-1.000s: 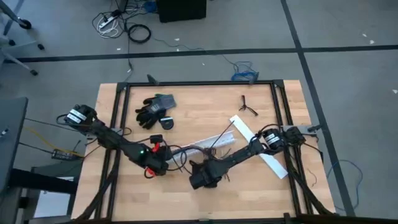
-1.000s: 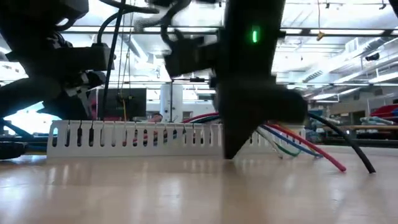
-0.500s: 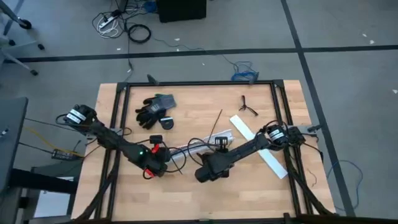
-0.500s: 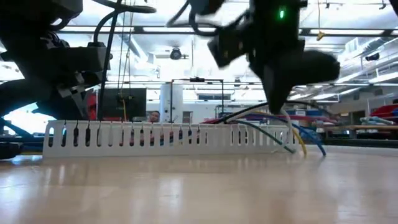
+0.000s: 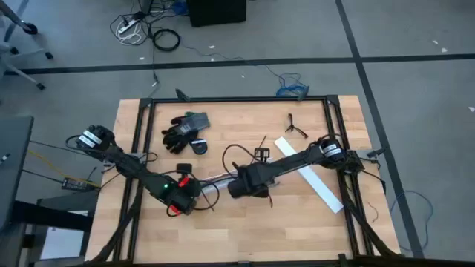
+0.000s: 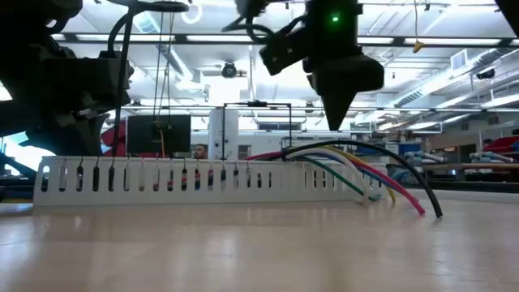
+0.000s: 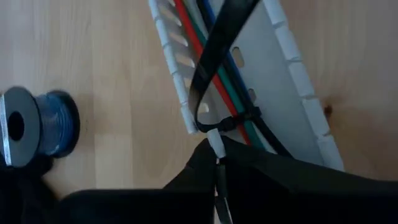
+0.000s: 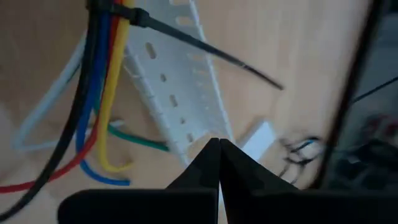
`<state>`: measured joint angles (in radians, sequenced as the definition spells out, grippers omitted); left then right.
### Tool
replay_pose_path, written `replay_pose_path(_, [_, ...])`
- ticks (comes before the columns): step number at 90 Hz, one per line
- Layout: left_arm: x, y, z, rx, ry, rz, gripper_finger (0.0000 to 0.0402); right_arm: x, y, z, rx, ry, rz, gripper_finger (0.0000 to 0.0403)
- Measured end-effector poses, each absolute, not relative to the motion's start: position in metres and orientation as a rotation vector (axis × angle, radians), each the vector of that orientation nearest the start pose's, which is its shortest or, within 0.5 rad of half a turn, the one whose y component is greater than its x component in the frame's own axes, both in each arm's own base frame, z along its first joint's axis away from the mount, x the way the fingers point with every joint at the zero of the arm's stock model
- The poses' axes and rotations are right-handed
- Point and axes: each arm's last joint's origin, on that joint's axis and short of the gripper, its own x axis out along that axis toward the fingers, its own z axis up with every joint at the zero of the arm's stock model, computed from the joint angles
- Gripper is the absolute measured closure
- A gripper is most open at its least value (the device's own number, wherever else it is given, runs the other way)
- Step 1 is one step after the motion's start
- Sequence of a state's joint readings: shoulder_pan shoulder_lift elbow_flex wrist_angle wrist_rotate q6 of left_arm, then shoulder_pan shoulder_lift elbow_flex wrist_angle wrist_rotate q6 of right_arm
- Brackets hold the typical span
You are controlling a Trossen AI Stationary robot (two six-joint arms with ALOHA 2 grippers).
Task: Ziptie cables
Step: Put the zip tied cable wires into the white cable duct
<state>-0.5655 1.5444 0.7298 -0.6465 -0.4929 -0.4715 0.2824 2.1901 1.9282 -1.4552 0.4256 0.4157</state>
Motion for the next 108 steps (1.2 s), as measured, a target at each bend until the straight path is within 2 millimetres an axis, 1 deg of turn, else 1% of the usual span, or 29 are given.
replay_pose_path(12, [0.205,-0.114,0.138,0.332,1.216,0.232,0.0401,0.411,0.137,0.228,-0.129,1.332,-0.228,0.0403])
replay_pose_path(20, [0.206,-0.114,0.137,0.337,1.216,0.231,0.0401,0.417,0.156,0.231,-0.054,1.234,-0.111,0.0403])
replay_pose_path(25, [0.206,-0.114,0.137,0.347,1.218,0.224,0.0401,0.422,0.163,0.229,-0.020,1.205,-0.048,0.0403])
replay_pose_path(31, [0.206,-0.114,0.137,0.348,1.218,0.223,0.0401,0.427,0.166,0.216,-0.015,1.212,-0.030,0.0403])
replay_pose_path(39, [0.206,-0.114,0.137,0.348,1.217,0.223,0.0401,0.427,0.160,0.193,-0.056,1.278,-0.093,0.0403])
replay_pose_path(53, [0.205,-0.115,0.137,0.353,1.217,0.219,0.0401,0.426,0.140,0.171,-0.064,1.328,-0.208,0.0402])
replay_pose_path(59, [0.205,-0.115,0.137,0.355,1.216,0.216,0.0401,0.421,0.132,0.160,-0.088,1.370,-0.282,0.0402])
replay_pose_path(62, [0.205,-0.116,0.137,0.357,1.216,0.215,0.0401,0.418,0.127,0.157,-0.094,1.393,-0.318,0.0402])
replay_pose_path(71, [0.204,-0.116,0.137,0.362,1.215,0.214,0.0401,0.407,0.118,0.157,-0.131,1.481,-0.419,0.0402])
replay_pose_path(83, [0.204,-0.116,0.137,0.363,1.218,0.212,0.0401,0.396,0.113,0.160,-0.195,1.557,-0.503,0.0402])
replay_pose_path(92, [0.204,-0.116,0.138,0.364,1.218,0.211,0.0401,0.395,0.112,0.170,-0.209,1.575,-0.515,0.0402])
replay_pose_path(108, [0.204,-0.117,0.138,0.362,1.218,0.210,0.0401,0.397,0.110,0.183,-0.278,1.552,-0.537,0.0403])
